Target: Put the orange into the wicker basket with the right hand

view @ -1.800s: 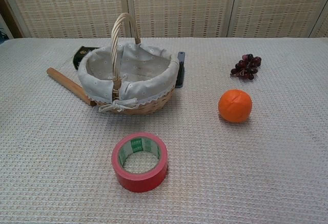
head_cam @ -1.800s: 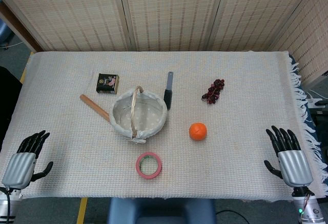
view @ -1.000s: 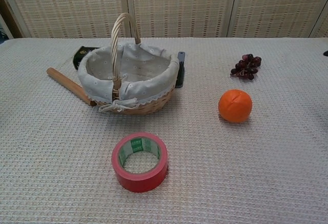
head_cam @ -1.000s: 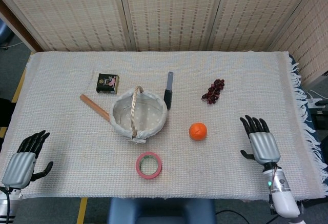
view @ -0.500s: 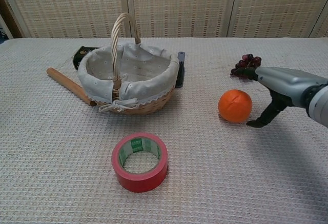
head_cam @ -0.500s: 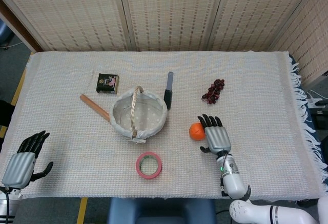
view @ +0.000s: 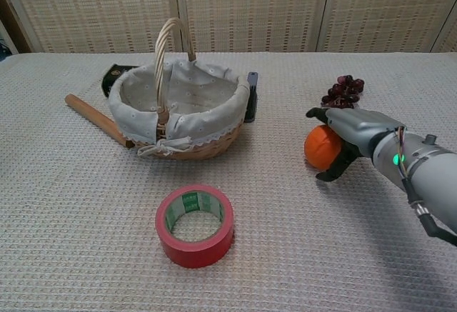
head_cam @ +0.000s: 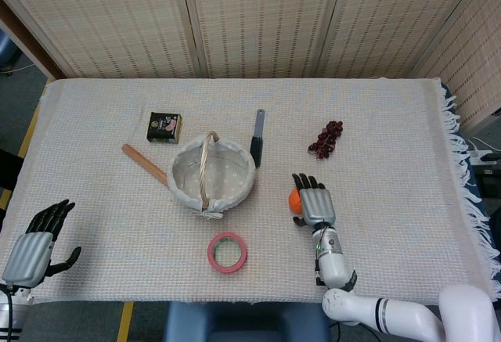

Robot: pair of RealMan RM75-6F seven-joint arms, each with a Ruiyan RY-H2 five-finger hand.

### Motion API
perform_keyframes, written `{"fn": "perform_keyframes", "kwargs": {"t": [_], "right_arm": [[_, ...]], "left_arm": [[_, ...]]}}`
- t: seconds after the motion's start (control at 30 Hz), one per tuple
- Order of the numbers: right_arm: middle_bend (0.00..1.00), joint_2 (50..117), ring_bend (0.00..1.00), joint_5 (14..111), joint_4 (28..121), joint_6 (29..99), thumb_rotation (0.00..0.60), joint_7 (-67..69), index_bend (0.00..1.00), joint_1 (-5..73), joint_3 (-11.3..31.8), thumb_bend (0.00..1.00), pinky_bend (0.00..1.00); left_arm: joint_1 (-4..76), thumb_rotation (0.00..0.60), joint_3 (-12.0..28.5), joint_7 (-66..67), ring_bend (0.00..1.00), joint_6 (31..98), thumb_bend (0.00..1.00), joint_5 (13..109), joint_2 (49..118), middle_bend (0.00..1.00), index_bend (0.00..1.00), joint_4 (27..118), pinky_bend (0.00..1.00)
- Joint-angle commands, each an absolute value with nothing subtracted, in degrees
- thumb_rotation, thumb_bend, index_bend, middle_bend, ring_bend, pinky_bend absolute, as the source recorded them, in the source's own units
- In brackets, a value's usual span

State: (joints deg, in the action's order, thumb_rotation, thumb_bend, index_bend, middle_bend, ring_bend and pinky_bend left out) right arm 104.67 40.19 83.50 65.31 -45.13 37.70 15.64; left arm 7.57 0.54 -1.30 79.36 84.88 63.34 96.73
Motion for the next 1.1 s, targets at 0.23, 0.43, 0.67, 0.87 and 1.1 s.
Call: {"fn": "perform_keyframes", "kwargs": {"t": [0.23,0.43,0.67,0.87,1.1], "right_arm": [[0.61,104.66,0.67,47.74,83.70,68.23,0.600,-38.05,0.14,36.95,14.49,0.26,0.76],[0.62,100.02,0.67,51.79,92.91,70.94,0.600,-33.86,0.18,36.19,17.69,0.26,0.76],[0.62,98.61,0.67,53.29,99.16,71.99,0.600,-36.22,0.23,39.63,21.68,0.26,0.76],[0.62,101.56,0.67,50.67,97.86,71.48,0.600,-41.47,0.26,45.08,24.27,0.26,0.76],[0.62,107.86,0.67,46.91,90.81,71.50,0.600,-44.88,0.30,51.65,27.23,0.26,0.75]], "left_arm": [[7.55,0.600,0.53,-1.53,0.00,79.40,0.35,84.89,63.30,0.00,0.00,96.74,0.08],[7.58,0.600,0.50,-1.22,0.00,79.33,0.35,84.87,63.42,0.00,0.00,96.88,0.08],[7.53,0.600,0.46,-1.20,0.00,79.26,0.35,84.69,63.38,0.00,0.00,97.11,0.08],[7.58,0.600,0.40,-1.16,0.00,78.99,0.35,84.53,63.26,0.00,0.00,97.24,0.08],[7.52,0.600,0.40,-1.55,0.00,79.02,0.35,84.51,63.08,0.00,0.00,97.37,0.08]]}}
